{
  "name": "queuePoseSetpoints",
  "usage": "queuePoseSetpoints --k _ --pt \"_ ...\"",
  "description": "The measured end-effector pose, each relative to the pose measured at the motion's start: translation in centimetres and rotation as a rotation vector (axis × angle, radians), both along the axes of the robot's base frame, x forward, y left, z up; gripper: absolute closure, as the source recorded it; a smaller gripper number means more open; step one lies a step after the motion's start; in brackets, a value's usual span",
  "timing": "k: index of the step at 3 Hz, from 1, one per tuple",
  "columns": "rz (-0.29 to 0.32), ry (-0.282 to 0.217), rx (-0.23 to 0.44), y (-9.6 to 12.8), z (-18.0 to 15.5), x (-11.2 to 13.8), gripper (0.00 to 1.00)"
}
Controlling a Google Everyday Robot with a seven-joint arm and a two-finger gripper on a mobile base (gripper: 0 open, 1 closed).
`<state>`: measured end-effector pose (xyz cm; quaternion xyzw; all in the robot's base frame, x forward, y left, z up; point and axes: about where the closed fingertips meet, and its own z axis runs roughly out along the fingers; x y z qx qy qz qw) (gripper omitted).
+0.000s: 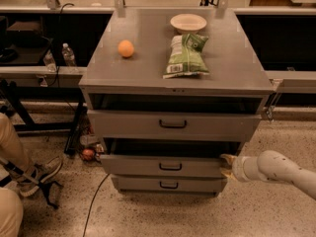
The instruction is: Open middle drawer
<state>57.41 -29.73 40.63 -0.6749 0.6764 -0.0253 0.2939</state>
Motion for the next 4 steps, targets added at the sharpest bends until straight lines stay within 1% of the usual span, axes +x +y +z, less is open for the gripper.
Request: queuePoseSetpoints --k 1,4 --pt "0.000 0.000 0.000 0.00 0.46 0.00 1.00" --pt "0.000 0.000 0.000 0.02 0.86 -0.02 1.00"
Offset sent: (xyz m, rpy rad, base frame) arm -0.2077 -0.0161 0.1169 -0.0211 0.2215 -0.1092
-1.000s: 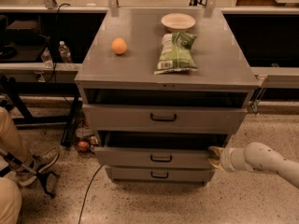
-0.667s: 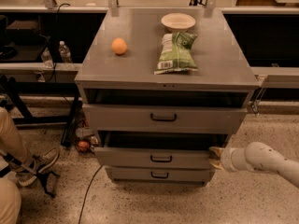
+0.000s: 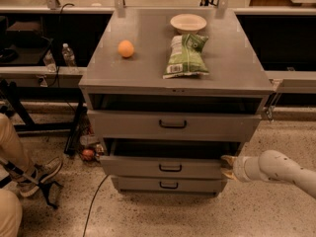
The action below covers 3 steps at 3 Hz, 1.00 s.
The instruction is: Open middle drawer
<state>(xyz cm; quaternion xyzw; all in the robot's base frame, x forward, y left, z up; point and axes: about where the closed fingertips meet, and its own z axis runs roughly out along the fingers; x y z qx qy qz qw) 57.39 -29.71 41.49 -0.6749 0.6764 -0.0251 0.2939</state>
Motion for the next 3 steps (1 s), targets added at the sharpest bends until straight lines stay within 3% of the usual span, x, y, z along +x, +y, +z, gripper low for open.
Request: queuePoseSetpoints --k 3 --pt "0.000 0.000 0.000 0.00 0.03 -0.01 1.00"
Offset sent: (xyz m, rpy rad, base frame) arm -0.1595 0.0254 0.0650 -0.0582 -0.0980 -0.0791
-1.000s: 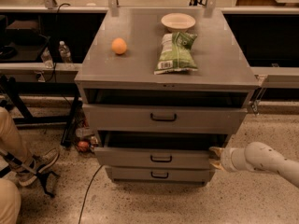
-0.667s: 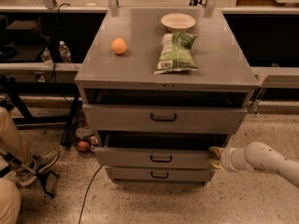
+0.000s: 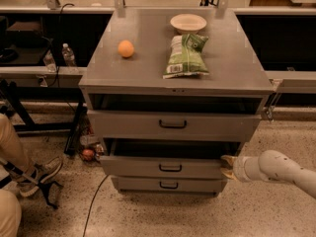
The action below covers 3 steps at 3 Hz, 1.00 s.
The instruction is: Open middle drawer
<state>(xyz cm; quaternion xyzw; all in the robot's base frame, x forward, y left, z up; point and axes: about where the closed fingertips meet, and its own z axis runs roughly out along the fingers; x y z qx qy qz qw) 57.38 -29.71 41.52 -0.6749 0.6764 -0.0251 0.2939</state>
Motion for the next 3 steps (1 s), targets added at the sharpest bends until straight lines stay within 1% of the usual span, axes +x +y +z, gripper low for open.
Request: queuePoseSetpoints --k 1,2,3 --pt "0.000 0.000 0.000 0.01 0.02 0.00 0.82" --pt "0.000 0.000 0.000 0.02 0.05 0.00 0.53" --pt "0.000 0.000 0.000 0.02 0.09 0.00 0.28"
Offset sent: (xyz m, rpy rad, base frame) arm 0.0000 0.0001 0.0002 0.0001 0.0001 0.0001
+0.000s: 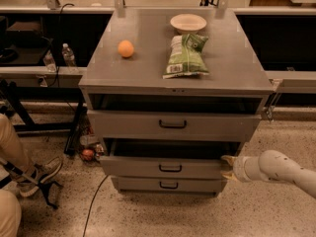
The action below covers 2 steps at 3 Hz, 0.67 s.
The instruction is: Open middle drawer
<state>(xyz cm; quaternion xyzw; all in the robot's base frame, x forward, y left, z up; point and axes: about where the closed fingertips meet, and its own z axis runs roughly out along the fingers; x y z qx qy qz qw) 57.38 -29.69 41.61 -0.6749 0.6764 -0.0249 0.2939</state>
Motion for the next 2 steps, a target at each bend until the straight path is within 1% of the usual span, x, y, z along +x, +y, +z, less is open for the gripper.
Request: queuePoseSetpoints --k 1,2 --pt "0.000 0.000 0.000 0.01 0.04 0.00 0.06" --pt "0.001 0.001 0.001 0.10 -0.04 -0.02 0.00"
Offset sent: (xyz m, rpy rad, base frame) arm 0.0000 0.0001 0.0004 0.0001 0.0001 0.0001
